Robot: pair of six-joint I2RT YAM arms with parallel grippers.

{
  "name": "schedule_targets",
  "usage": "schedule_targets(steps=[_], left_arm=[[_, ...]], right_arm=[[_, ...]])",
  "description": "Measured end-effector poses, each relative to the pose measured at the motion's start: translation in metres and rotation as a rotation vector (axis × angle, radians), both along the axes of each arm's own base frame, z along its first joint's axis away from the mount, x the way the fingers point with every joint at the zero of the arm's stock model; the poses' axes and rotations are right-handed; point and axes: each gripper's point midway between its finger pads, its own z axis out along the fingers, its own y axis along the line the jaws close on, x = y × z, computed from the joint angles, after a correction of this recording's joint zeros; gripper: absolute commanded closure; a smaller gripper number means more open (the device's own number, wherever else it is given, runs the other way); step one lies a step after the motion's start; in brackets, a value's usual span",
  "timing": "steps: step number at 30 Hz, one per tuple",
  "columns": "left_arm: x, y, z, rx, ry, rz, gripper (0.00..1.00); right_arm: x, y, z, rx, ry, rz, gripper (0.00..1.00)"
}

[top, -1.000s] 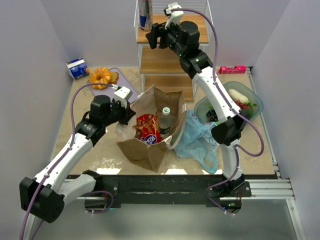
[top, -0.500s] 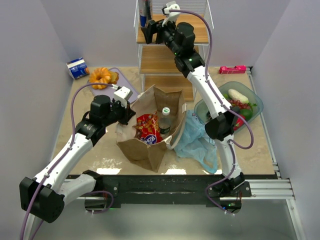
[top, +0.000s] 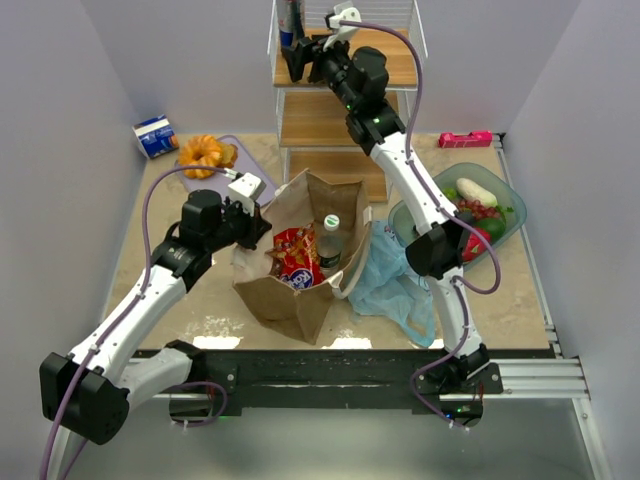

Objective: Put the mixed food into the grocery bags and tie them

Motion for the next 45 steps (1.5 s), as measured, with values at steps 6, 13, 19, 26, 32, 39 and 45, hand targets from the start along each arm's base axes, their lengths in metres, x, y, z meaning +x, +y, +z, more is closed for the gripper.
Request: schedule_targets(steps=[6,13,19,26,32,39,45], left_arm=[[0.001,-0.001,-0.002,0.001,0.004,-0.002,0.96],[0.005,0.003,-0.002,0.018,-0.008,0.018,0.20],[0.005,0.025,0.024,0.022,-0.096,0.136,0.00],[-0.004,0.035,0.129,-0.122,-0.319,0.230,0.01],[-0.005,-0.044,0.207,-0.238,-0.393,0.109,0.02],[0.050,-0.112,0.204,-0.223,-0.323,0.142,0.01],[0.109,-0.131,0.241,-0.246,-0.379,0.310,0.00]], right_arm=[[0.006,0.003,-0.002,0.012,-0.025,0.000,0.25],[0.001,0.001,0.000,0.020,-0.022,0.003,0.09],[-0.033,-0.019,0.034,0.007,-0.019,0.004,0.01],[-0.125,-0.070,0.122,0.044,-0.127,0.020,0.03],[-0.211,-0.122,0.160,0.113,-0.162,0.018,0.14],[-0.275,-0.171,0.113,0.154,-0.036,-0.023,0.14],[-0.295,-0.183,0.052,0.154,0.107,-0.026,0.14]])
